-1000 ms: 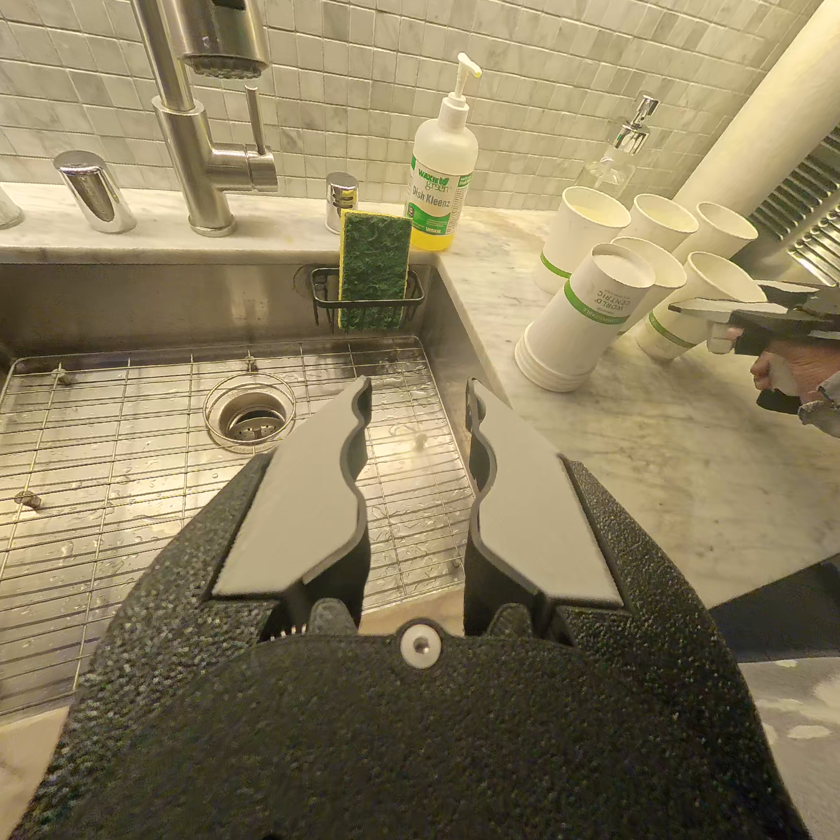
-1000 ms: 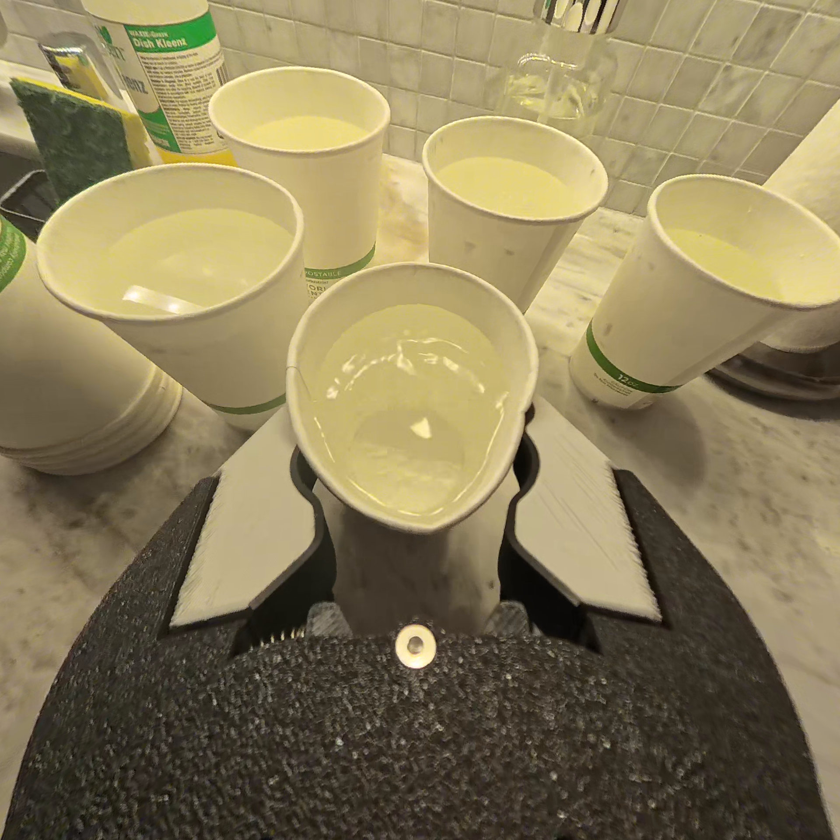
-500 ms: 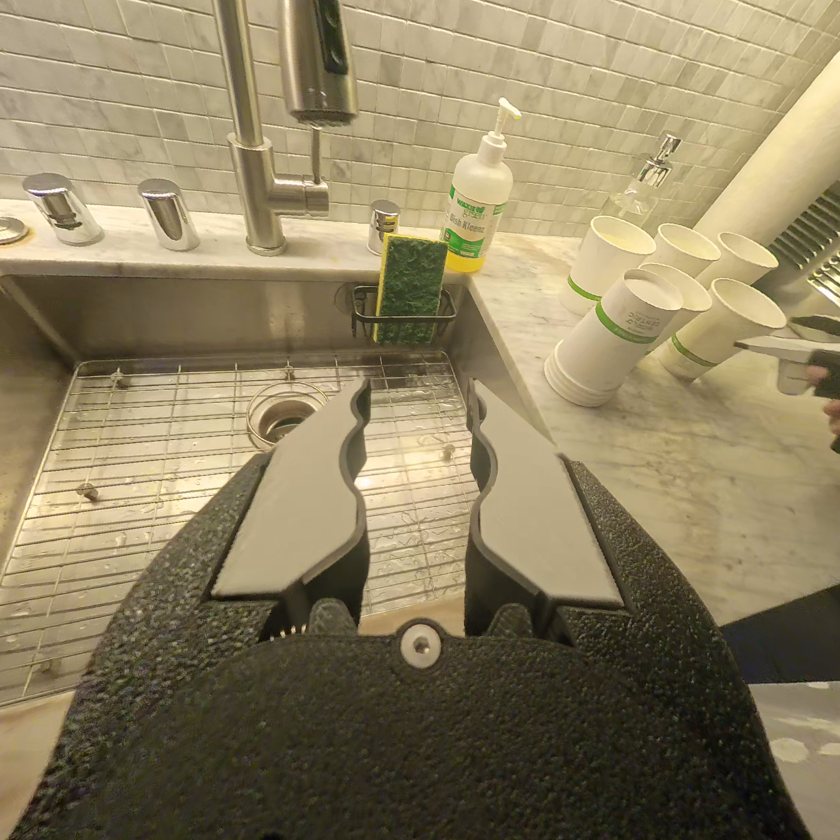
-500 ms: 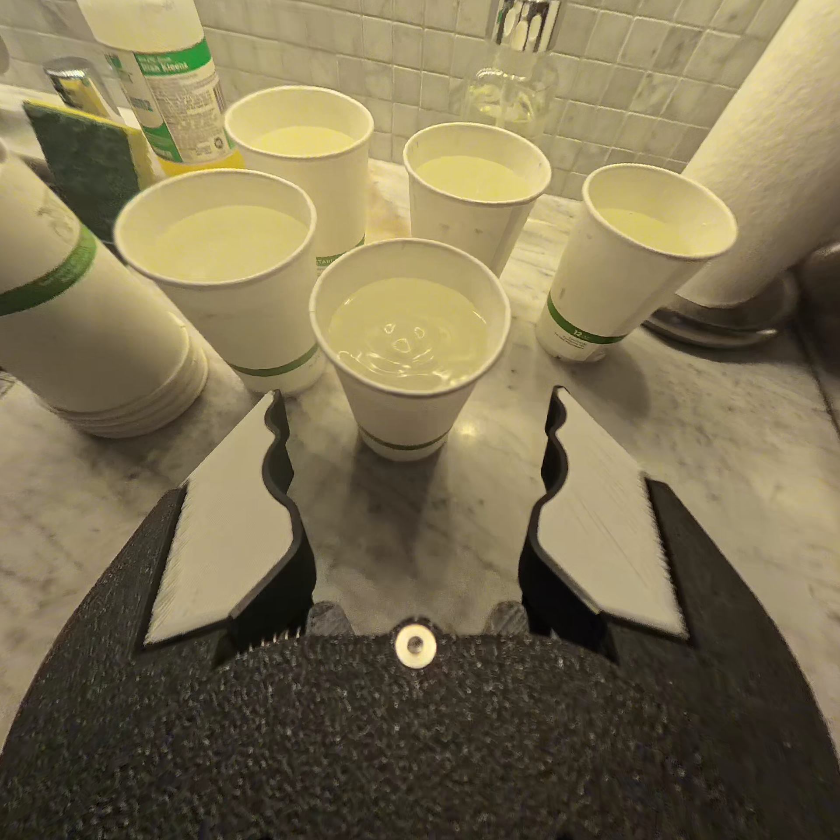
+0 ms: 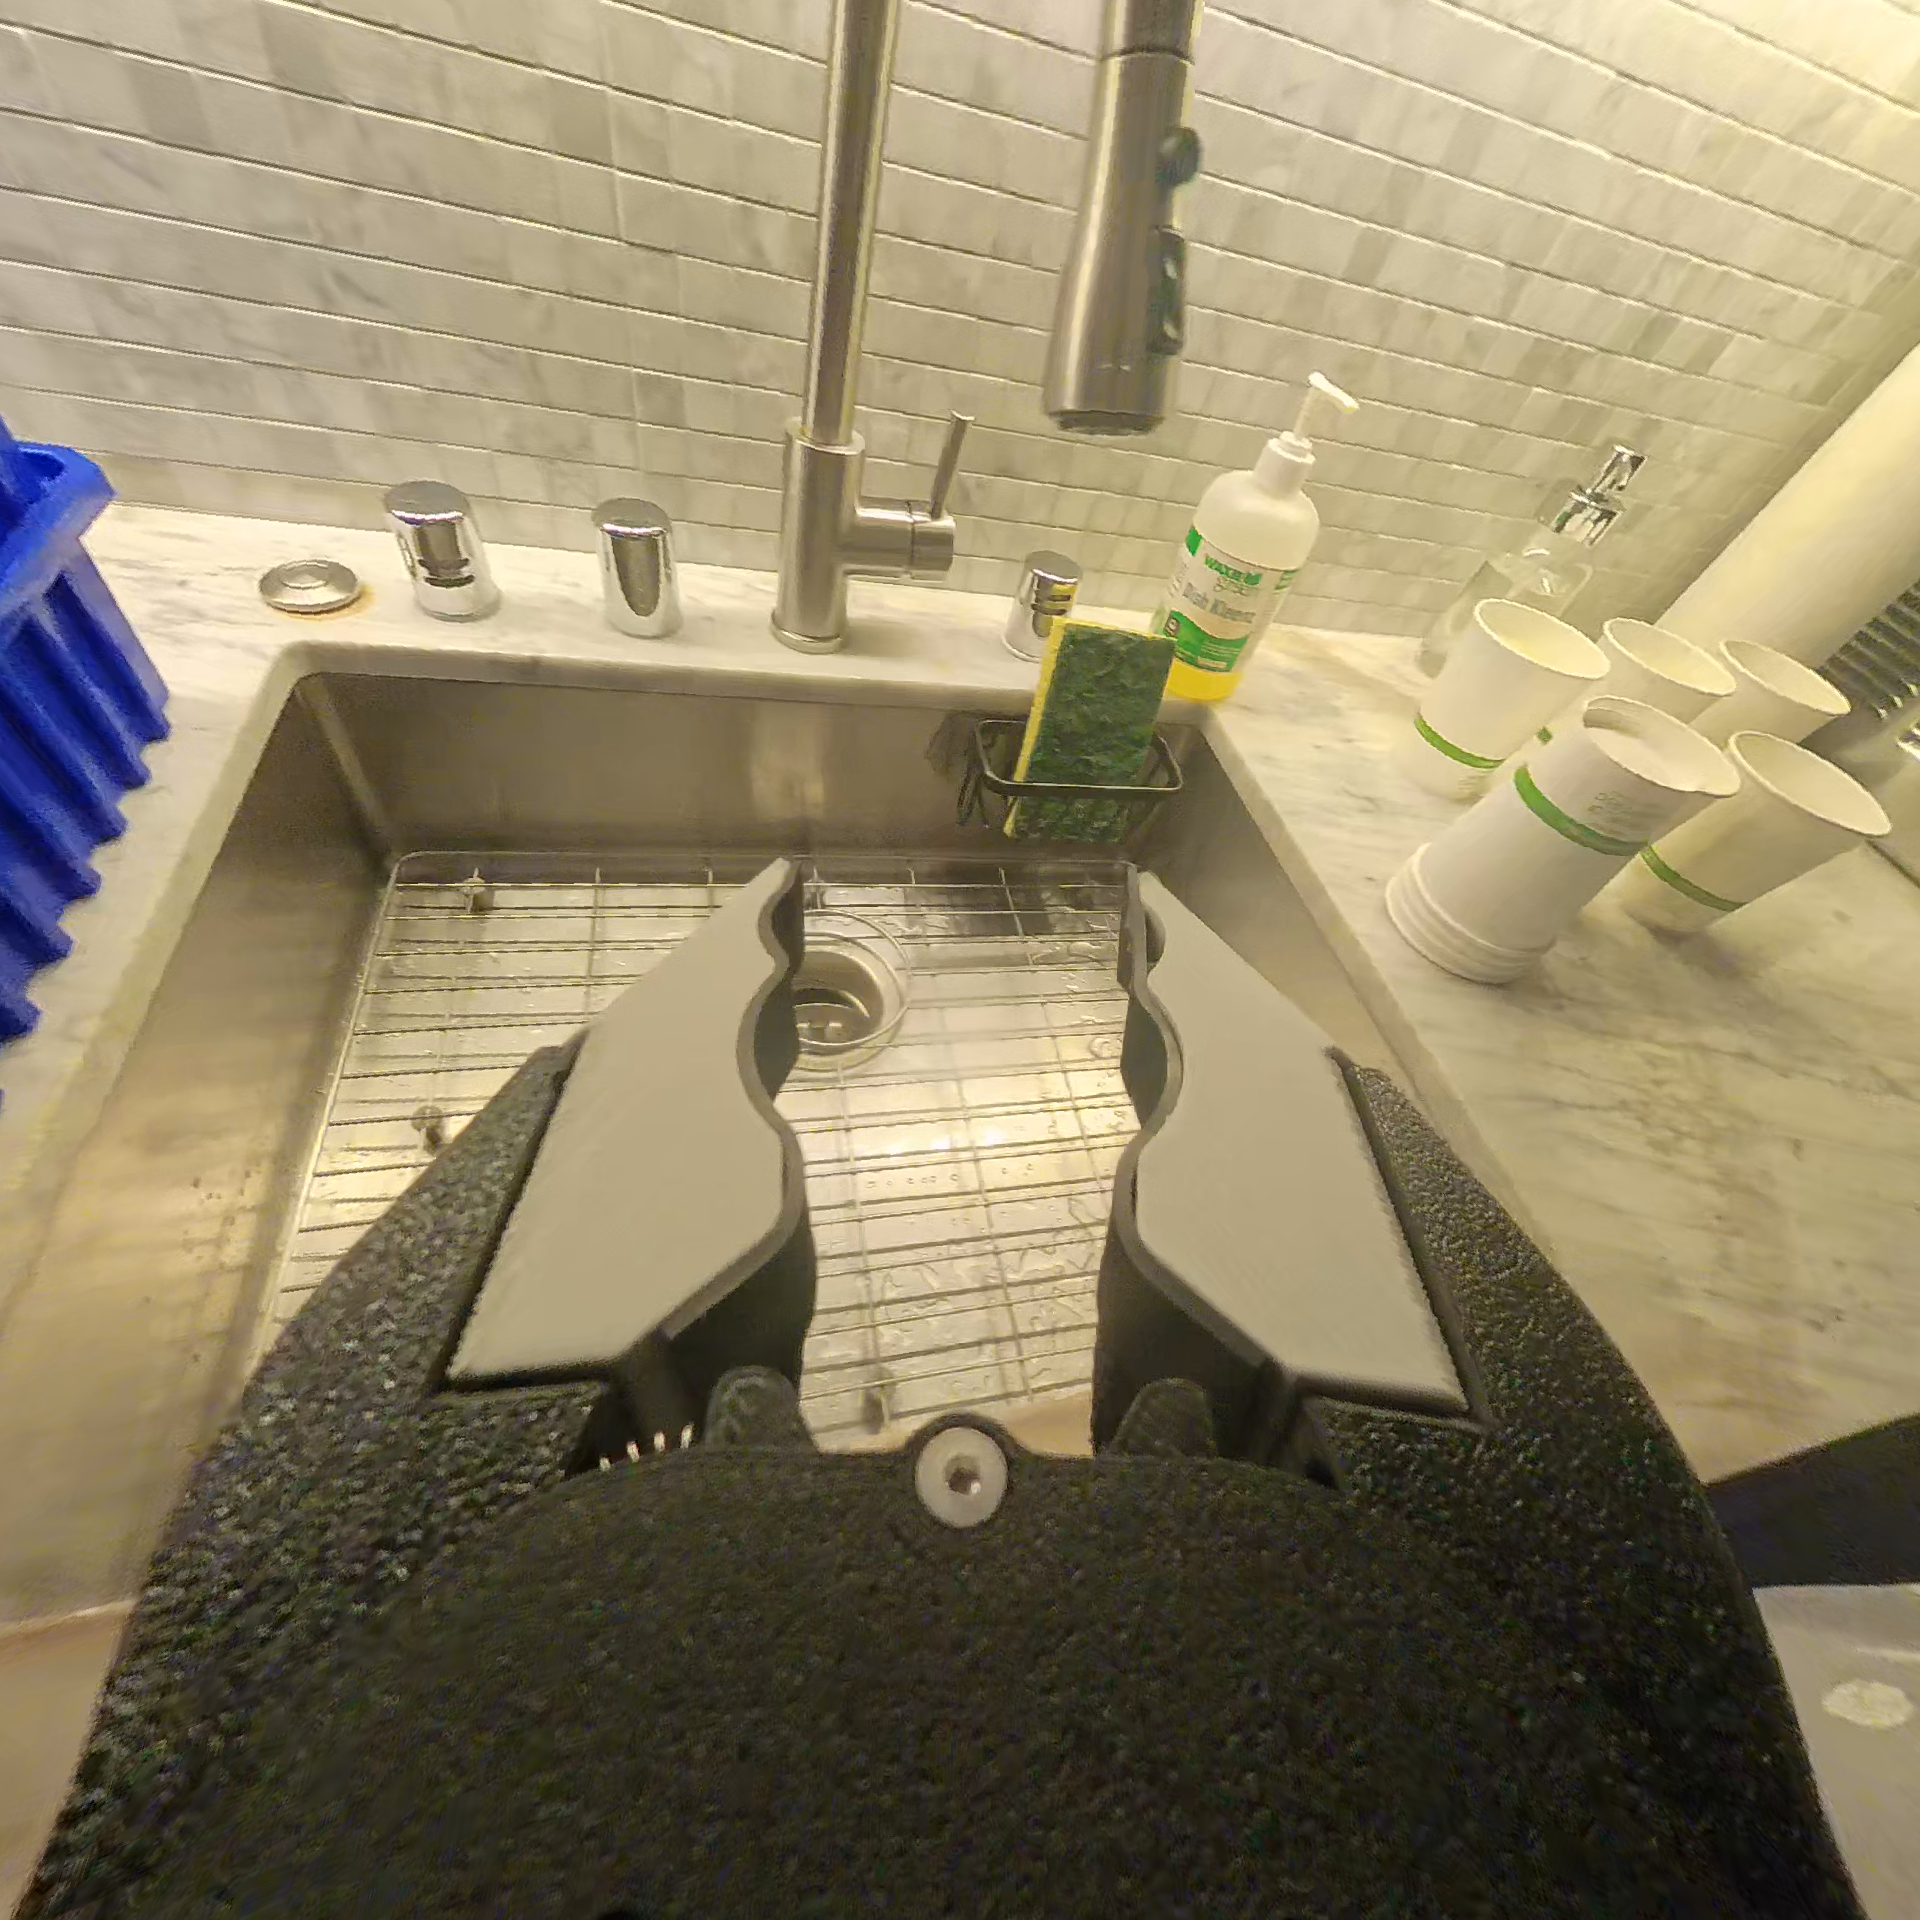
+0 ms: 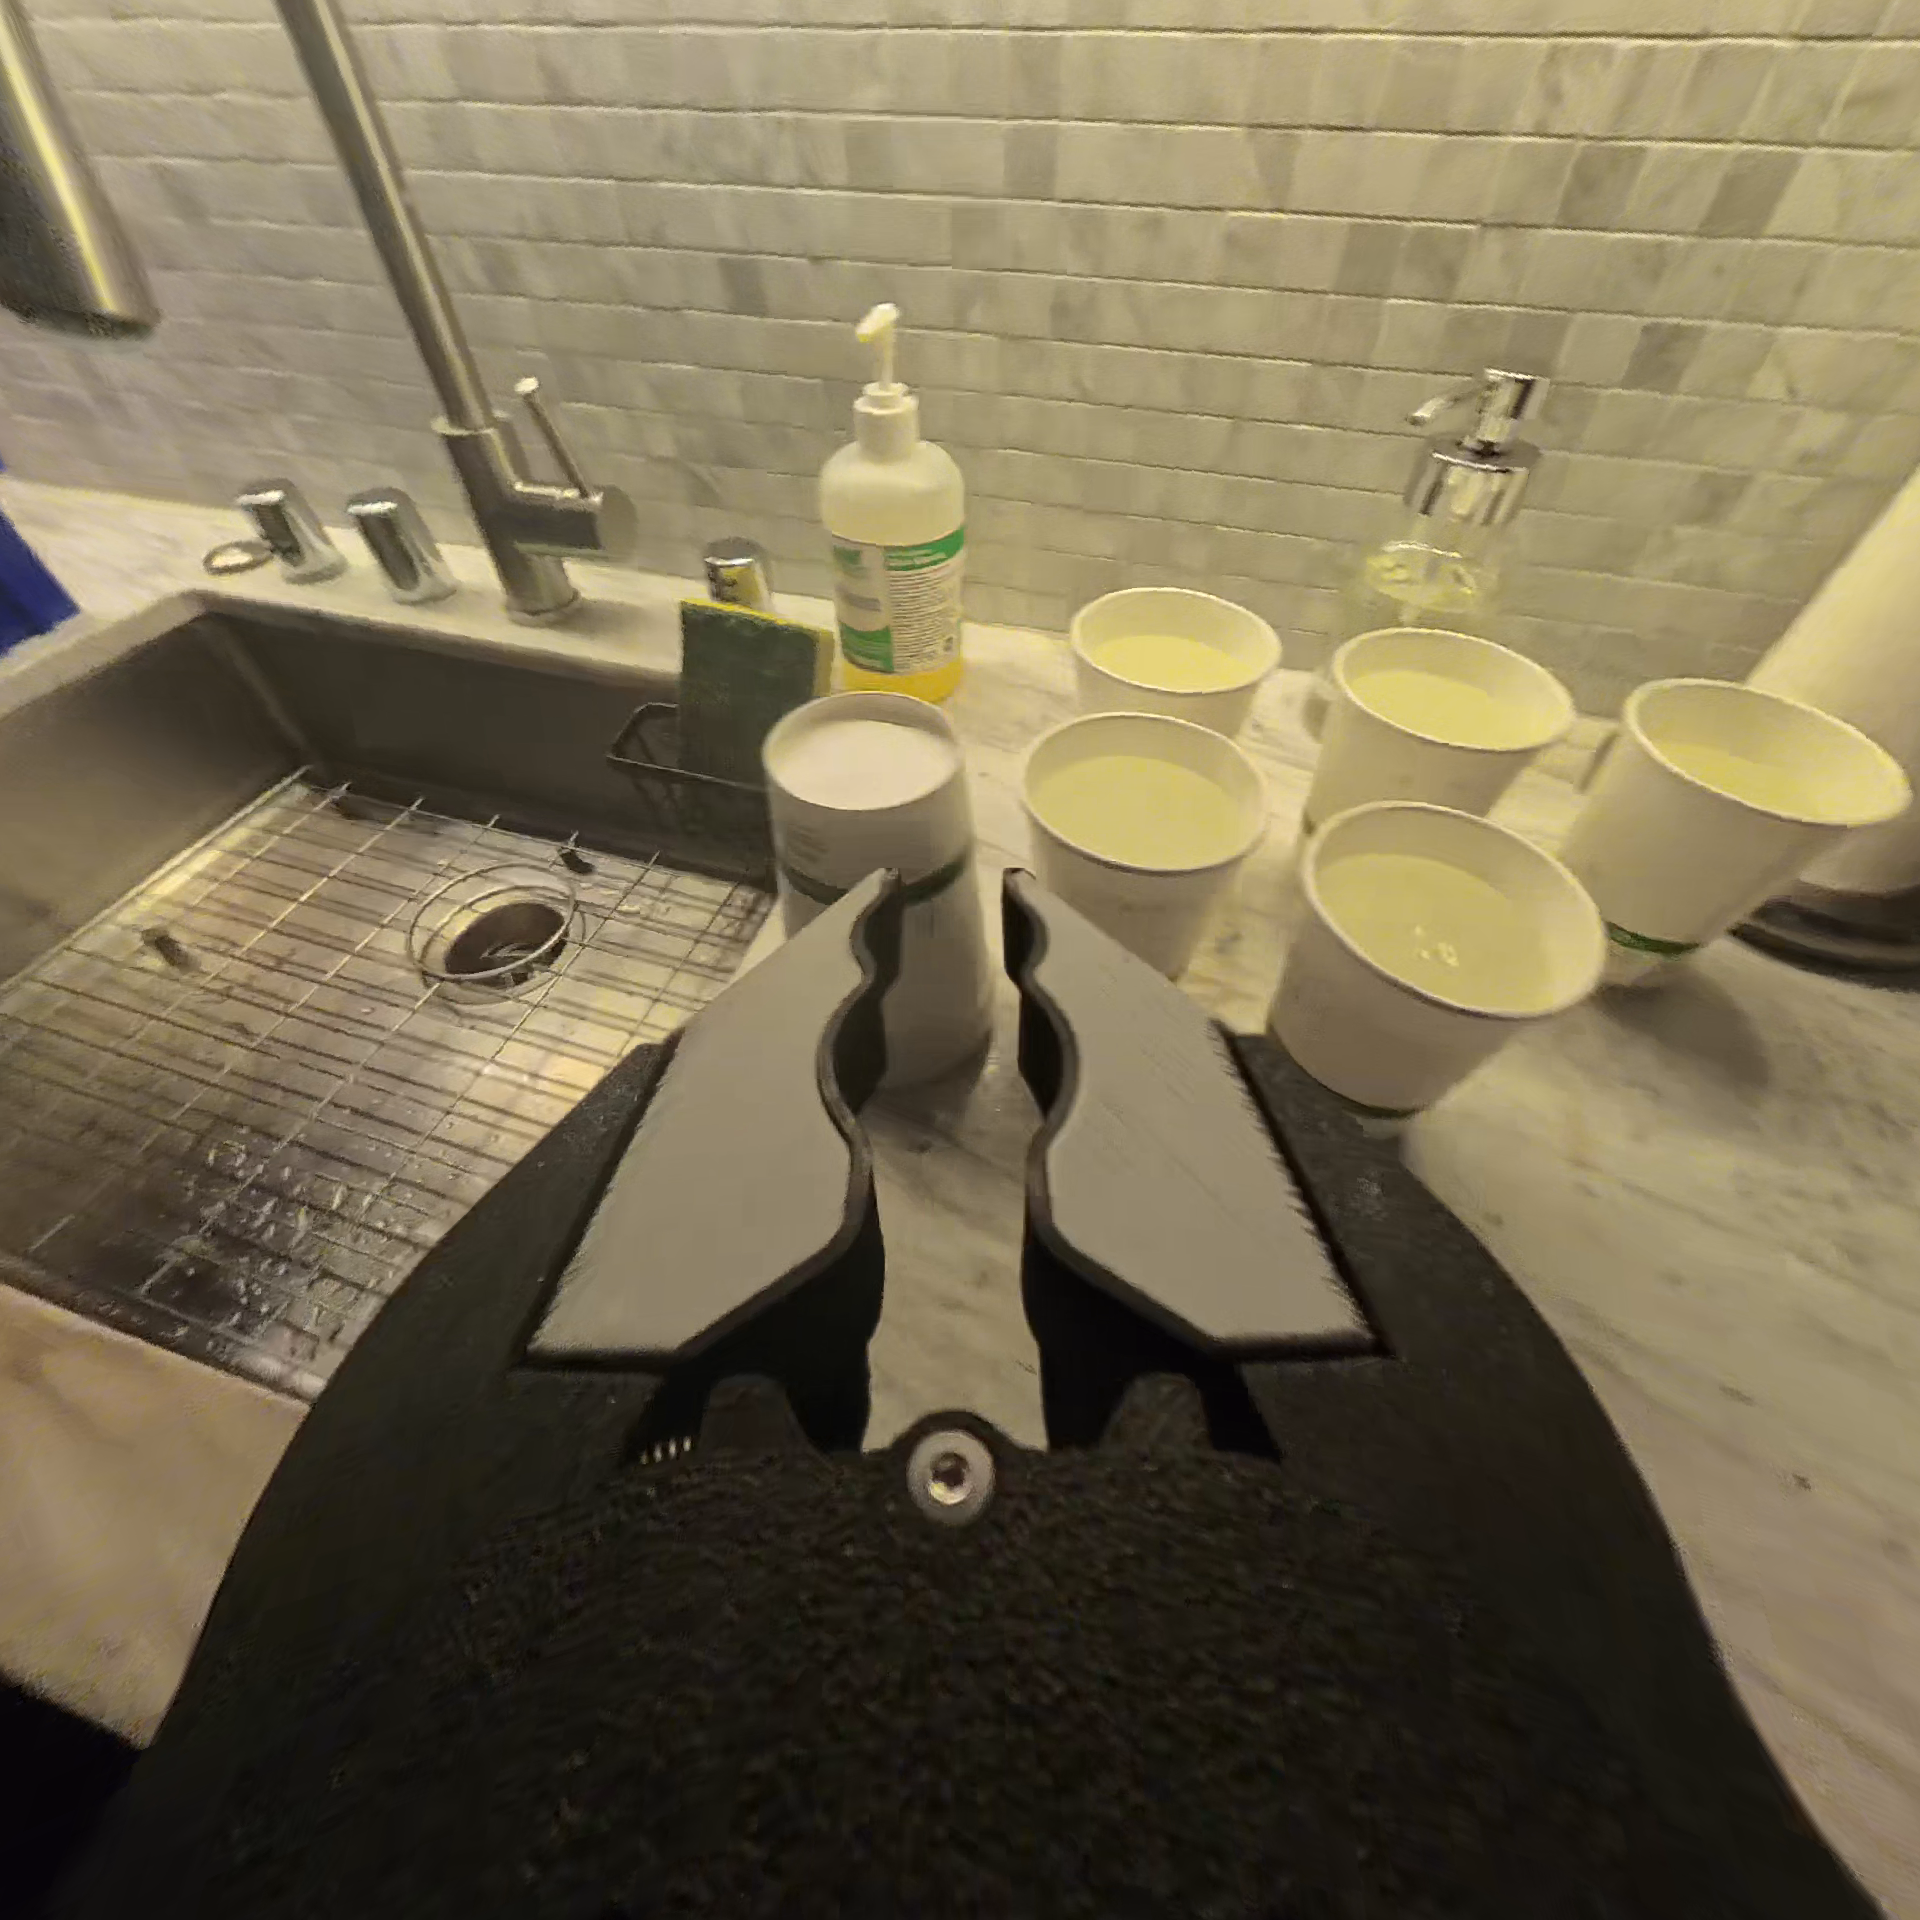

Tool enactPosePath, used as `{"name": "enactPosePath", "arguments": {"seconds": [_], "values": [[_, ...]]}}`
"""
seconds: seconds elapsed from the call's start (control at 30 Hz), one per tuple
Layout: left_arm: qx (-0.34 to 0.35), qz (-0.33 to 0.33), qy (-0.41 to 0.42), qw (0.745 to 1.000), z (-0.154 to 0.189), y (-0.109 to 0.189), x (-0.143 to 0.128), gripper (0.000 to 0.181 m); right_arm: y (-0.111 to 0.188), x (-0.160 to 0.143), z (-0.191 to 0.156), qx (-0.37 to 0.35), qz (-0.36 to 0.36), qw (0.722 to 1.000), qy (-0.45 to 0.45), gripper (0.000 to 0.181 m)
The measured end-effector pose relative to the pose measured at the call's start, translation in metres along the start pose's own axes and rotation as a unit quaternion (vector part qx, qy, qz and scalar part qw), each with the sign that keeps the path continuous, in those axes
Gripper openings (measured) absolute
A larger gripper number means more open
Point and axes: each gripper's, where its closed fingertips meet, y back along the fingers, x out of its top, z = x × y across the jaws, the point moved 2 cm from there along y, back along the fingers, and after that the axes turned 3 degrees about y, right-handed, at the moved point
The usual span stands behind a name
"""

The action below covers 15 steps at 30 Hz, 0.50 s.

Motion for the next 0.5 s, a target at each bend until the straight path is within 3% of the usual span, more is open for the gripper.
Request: {"name": "enactPosePath", "arguments": {"seconds": [0.1,0.17,0.27,0.5], "values": [[-0.015,-0.003,-0.004,1.0,-0.027,0.006,0.006,0.06,-0.027,0.013,-0.03,0.039,-0.047,0.995,0.081,0.02],[-0.022,-0.004,-0.018,1.0,-0.046,0.011,0.012,0.06,-0.048,0.019,-0.044,0.082,-0.101,0.981,0.141,0.042],[-0.041,-0.005,-0.024,0.999,-0.073,0.019,0.02,0.059,-0.075,0.016,-0.054,0.148,-0.22,0.938,0.223,0.078],[-0.064,-0.028,-0.033,0.997,-0.114,0.033,0.012,0.059,-0.118,-0.001,-0.038,0.203,-0.4,0.828,0.336,0.1]]}}
